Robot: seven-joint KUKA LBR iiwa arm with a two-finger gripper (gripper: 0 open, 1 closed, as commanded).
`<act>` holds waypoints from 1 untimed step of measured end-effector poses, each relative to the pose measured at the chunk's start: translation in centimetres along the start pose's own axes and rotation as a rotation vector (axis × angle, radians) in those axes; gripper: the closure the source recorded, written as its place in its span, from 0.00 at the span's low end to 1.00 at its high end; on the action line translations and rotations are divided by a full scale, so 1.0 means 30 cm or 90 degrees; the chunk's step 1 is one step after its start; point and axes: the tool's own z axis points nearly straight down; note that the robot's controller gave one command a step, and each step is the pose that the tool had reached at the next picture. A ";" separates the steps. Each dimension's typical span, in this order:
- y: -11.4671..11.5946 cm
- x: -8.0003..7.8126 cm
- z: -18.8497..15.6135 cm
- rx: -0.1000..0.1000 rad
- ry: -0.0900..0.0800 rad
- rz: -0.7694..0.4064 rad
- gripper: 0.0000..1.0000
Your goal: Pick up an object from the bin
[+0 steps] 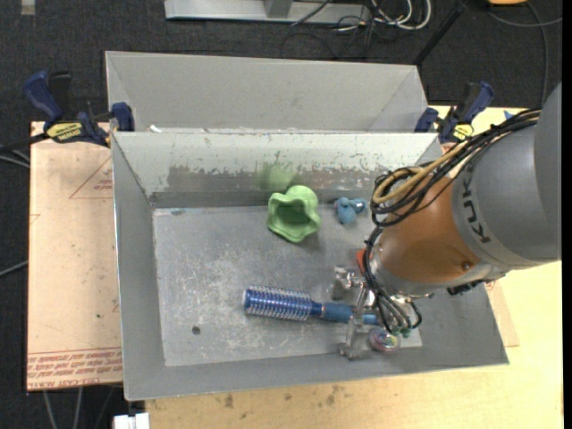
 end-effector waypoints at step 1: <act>0.185 -0.017 -0.115 -0.001 -0.003 0.003 0.00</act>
Offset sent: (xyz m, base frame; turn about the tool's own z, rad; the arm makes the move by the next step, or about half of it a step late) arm 0.0091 0.0497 0.0335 0.0122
